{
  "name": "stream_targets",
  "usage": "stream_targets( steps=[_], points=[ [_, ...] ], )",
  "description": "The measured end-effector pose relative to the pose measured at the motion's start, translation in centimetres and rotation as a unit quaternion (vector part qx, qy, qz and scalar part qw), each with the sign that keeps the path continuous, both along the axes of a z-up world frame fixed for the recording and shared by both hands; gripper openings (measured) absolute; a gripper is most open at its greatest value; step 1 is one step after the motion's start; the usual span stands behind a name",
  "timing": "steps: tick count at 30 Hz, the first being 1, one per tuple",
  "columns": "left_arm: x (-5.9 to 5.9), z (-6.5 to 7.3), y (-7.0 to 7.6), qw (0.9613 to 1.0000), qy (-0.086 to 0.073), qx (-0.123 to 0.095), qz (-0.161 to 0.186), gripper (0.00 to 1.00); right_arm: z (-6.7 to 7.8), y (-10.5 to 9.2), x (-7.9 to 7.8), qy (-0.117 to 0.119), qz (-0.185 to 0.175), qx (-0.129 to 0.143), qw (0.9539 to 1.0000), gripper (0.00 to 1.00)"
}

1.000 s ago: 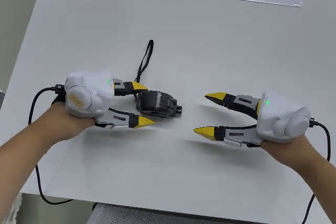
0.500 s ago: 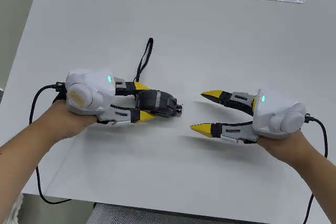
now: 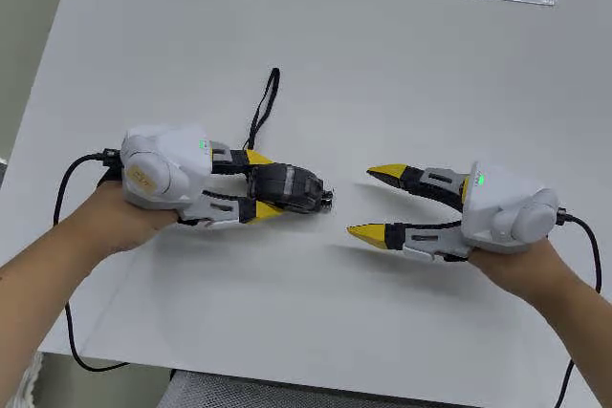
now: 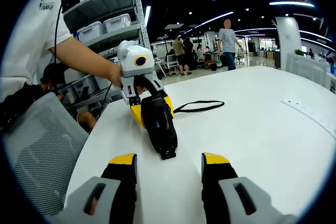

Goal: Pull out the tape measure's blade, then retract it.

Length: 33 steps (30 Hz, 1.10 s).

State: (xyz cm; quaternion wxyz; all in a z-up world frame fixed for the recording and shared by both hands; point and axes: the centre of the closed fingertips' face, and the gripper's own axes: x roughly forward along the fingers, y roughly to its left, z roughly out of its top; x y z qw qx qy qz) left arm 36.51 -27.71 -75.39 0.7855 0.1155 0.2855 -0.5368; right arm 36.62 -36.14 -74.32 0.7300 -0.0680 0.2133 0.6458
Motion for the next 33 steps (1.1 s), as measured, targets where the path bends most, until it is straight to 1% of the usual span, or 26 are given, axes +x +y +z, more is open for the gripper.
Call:
stream_targets(
  steps=[3, 6, 9, 14, 18, 19, 25, 27, 33],
  points=[
    [0.0, 0.0, 0.0, 1.0000, -0.001, 0.002, -0.002, 0.31, -0.2, 0.5, 0.1, -0.005, 0.002, -0.001, 1.0000, 0.49],
    [0.0, 0.0, 0.0, 1.0000, -0.001, 0.004, -0.003, 0.31, -0.4, 1.2, 0.0, -0.005, 0.007, 0.001, 1.0000, 0.49],
    [0.0, -0.1, 0.0, 1.0000, -0.001, 0.006, -0.006, 0.31, -0.9, 1.8, -0.1, -0.010, 0.017, -0.002, 0.9998, 0.47],
    [0.0, -0.1, 0.1, 0.9999, 0.000, 0.009, -0.008, 0.31, -1.9, 2.2, 0.0, -0.010, 0.022, -0.008, 0.9997, 0.45],
    [0.1, -0.1, 0.1, 0.9999, 0.001, 0.008, -0.008, 0.31, -2.4, 2.5, 0.2, -0.010, 0.020, -0.011, 0.9997, 0.42],
    [0.1, -0.1, 0.1, 0.9999, 0.001, 0.009, -0.009, 0.31, -2.6, 2.5, 0.2, -0.011, 0.021, -0.016, 0.9996, 0.41],
    [0.0, -0.2, 0.1, 0.9999, 0.003, 0.013, -0.010, 0.31, -3.0, 2.8, 0.1, -0.010, 0.024, -0.012, 0.9996, 0.37],
    [0.0, -0.2, 0.1, 0.9999, 0.002, 0.013, -0.010, 0.31, -3.2, 3.0, 0.1, -0.016, 0.028, -0.015, 0.9994, 0.37],
    [0.0, -0.1, 0.1, 0.9999, 0.002, 0.013, -0.011, 0.31, -3.4, 3.2, 0.1, -0.019, 0.032, -0.013, 0.9992, 0.31]
  ],
)
